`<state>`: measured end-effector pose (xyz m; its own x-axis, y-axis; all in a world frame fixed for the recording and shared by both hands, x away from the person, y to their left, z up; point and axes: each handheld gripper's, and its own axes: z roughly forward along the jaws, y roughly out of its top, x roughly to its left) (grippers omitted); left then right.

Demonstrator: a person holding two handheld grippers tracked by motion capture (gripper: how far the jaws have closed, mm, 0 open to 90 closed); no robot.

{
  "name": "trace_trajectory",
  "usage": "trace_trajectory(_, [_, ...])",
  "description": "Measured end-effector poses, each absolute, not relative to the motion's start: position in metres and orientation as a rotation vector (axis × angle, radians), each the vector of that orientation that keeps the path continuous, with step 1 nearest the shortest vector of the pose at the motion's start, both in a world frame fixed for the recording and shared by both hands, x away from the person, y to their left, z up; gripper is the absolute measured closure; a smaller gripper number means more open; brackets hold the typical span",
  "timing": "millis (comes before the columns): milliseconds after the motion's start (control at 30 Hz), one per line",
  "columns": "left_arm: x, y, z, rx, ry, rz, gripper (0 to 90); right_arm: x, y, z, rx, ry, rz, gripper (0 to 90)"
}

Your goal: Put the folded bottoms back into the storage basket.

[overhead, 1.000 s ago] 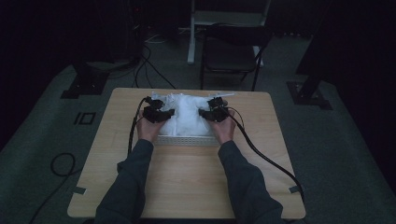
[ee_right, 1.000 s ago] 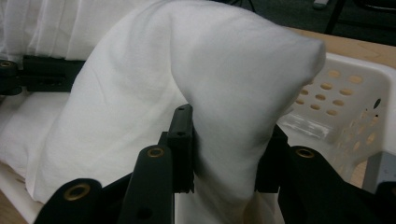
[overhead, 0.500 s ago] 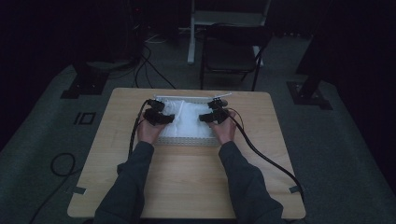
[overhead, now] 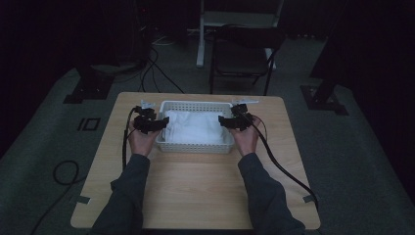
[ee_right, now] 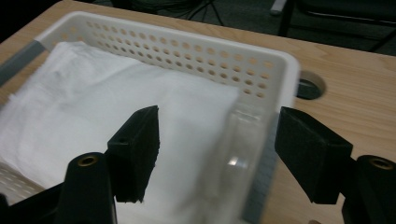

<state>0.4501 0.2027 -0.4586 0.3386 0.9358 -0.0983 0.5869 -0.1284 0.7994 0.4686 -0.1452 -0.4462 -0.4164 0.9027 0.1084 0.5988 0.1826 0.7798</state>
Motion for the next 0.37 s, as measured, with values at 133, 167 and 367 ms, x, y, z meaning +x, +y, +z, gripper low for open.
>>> trace_trajectory(133, [0.443,0.214,-0.459,1.807,1.359,0.587,39.2,0.466,-0.161,-0.452,1.432,2.079,1.083,31.9])
trace_trajectory(167, [0.442,0.218,-0.459,1.801,1.364,0.592,39.1,0.466,-0.165,-0.453,1.444,2.075,1.083,32.0])
trace_trajectory(367, [0.439,0.235,-0.462,1.755,1.417,0.609,39.1,0.464,-0.186,-0.46,1.488,2.042,1.063,32.2])
